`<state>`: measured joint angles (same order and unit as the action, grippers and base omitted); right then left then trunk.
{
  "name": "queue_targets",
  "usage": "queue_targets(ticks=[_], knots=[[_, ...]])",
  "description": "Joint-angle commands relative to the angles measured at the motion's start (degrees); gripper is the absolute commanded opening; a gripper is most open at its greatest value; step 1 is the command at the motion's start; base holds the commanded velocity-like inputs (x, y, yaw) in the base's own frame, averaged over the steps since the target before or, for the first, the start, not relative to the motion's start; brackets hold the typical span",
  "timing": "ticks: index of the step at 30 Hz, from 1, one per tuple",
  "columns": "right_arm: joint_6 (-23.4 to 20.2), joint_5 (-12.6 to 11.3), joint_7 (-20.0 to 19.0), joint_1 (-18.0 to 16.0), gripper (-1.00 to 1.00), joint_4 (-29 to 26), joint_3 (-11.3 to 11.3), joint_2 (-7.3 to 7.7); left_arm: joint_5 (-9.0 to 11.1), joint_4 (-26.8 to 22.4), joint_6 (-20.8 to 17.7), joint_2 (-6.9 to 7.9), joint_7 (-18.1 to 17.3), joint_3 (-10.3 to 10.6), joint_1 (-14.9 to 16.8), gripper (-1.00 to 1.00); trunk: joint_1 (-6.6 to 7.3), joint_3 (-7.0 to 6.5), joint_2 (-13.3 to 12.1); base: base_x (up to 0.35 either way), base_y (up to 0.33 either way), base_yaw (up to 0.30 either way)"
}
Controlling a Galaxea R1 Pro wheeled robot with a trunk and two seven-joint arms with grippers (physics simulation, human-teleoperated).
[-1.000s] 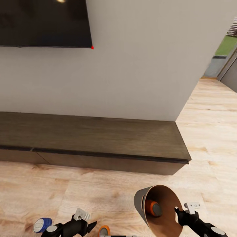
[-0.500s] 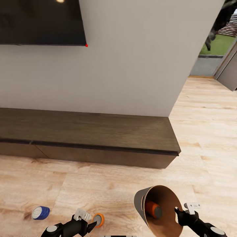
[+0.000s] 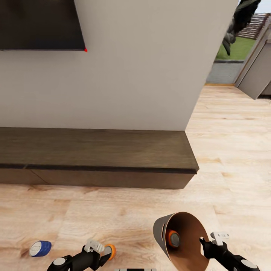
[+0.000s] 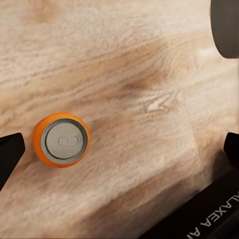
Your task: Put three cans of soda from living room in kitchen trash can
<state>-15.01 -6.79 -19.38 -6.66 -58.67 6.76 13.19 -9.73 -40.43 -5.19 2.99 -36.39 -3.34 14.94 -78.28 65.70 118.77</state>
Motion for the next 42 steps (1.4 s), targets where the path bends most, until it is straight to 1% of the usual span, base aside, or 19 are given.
queue_targets(ticks=[1,9,23,36,39,42], knots=[[-0.1,-0.6,-0.5,0.0,-1.00,0.0,0.0,0.00,0.0,0.0,0.0,0.00,0.0,0.0,0.0,1.00,0.00,0.04,0.0,0.000,0.000,-0.211],[0.1,-0.6,-0.5,0.0,-1.00,0.0,-0.1,0.00,0.0,0.0,0.0,0.00,0.0,0.0,0.0,1.00,0.00,0.35,0.0,0.000,0.000,-0.200],[0.2,-0.5,0.1,0.0,-1.00,0.0,-0.2,-0.07,0.0,0.0,0.0,0.00,0.0,0.0,0.0,1.00,0.00,0.39,0.0,-0.013,0.000,-0.014],[0.2,-0.4,0.3,0.0,-1.00,0.0,-0.1,-0.09,0.0,0.0,0.0,0.00,-0.1,-0.1,0.0,1.00,0.00,0.39,0.0,-0.261,0.000,0.000],[0.2,-0.4,0.3,0.0,-1.00,0.0,-0.2,-0.09,0.1,0.0,0.0,0.00,-0.1,-0.1,-0.1,1.00,0.00,0.39,0.0,-0.100,0.000,0.000],[0.2,-0.4,0.3,0.0,-1.00,0.0,-0.2,-0.09,0.6,-0.2,-0.2,0.02,-0.2,-0.3,-0.1,1.00,0.00,0.39,0.0,-0.035,0.000,0.000]])
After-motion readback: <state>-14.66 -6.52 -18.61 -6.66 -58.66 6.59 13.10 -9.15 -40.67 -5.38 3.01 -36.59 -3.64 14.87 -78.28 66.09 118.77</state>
